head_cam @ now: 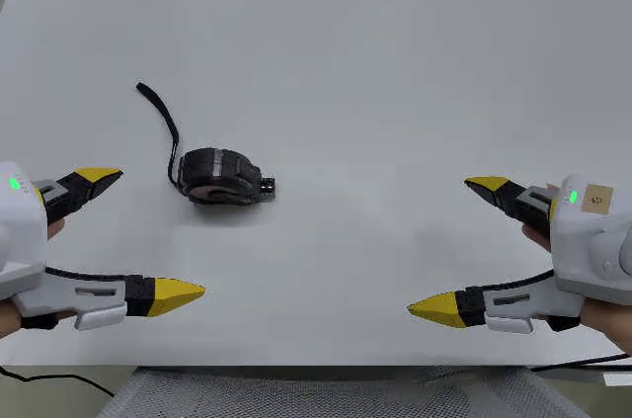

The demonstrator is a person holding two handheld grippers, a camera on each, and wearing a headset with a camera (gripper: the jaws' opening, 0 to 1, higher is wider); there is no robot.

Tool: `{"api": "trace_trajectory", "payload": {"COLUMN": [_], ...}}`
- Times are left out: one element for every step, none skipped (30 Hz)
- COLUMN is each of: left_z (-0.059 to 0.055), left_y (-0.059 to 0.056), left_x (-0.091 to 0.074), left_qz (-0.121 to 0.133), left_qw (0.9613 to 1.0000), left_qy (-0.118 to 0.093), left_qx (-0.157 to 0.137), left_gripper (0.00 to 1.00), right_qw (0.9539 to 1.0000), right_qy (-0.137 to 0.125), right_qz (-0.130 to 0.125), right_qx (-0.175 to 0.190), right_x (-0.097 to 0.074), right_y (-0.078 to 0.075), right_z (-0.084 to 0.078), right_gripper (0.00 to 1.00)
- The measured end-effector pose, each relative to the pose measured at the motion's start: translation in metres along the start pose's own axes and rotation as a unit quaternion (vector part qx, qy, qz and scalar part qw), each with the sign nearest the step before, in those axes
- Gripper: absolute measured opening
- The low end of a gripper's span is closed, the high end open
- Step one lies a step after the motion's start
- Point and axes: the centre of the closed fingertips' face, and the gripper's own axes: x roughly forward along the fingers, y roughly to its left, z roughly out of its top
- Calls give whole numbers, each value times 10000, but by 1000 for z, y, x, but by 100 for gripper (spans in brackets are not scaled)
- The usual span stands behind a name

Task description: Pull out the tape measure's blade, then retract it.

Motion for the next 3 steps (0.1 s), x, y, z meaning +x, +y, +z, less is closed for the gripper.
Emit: {"api": "trace_trajectory", "payload": {"left_z": [0, 0, 0], "left_y": [0, 0, 0], "left_x": [0, 0, 0], "left_qz": [-4, 5, 2], "left_qw": [10000, 10000, 10000], "left_qy": [-10, -18, -19], "left_qx": [-4, -5, -15], "left_gripper": [99, 99, 99], "right_qw": [10000, 10000, 10000], "right_qy": [-6, -9, -9], "right_qz": [-1, -3, 0], "right_qx": [-3, -2, 0], "right_x": [0, 0, 0], "right_y": [0, 0, 0], "right_z": [0, 0, 0], "right_gripper": [99, 99, 99]}}
